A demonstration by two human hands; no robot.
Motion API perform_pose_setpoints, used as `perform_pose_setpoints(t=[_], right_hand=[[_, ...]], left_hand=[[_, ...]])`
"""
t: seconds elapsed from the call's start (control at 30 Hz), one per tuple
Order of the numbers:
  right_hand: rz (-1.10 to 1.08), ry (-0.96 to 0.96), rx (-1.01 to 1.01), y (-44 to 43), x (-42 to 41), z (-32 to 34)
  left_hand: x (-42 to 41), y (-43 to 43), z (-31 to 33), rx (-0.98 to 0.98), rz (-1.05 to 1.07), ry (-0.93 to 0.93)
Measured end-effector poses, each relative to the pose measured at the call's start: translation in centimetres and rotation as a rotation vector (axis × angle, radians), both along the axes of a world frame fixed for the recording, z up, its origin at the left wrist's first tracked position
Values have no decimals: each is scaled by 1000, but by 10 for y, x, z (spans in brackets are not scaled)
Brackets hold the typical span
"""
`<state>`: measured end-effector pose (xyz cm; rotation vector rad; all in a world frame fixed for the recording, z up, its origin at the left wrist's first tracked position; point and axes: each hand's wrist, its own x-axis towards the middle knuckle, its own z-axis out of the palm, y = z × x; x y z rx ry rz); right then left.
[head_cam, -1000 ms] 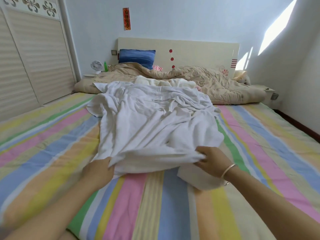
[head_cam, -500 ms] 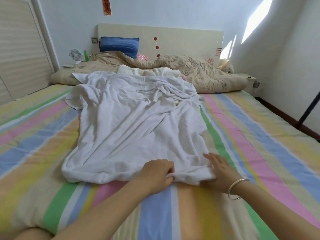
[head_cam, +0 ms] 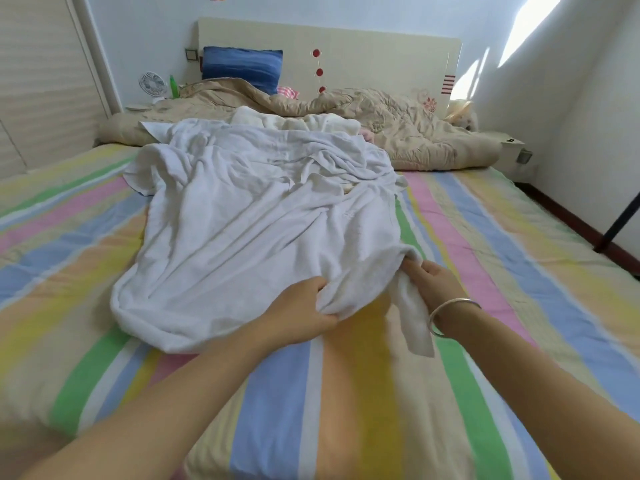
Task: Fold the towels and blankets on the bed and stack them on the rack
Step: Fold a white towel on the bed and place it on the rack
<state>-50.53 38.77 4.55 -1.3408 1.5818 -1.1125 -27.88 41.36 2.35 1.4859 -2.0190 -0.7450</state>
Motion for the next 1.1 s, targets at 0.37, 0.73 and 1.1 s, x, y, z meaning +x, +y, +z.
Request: perform_pose_setpoints(t=[0.37, 0.73, 1.1], right_hand=[[734, 1392, -732, 92, -109, -8], [575, 480, 434, 120, -119, -27], [-40, 748, 298, 64, -141, -72]], left_hand=[[-15, 77, -20, -46, -113, -444], [12, 145, -49, 137, 64, -603], [-77, 120, -3, 11, 114, -461]])
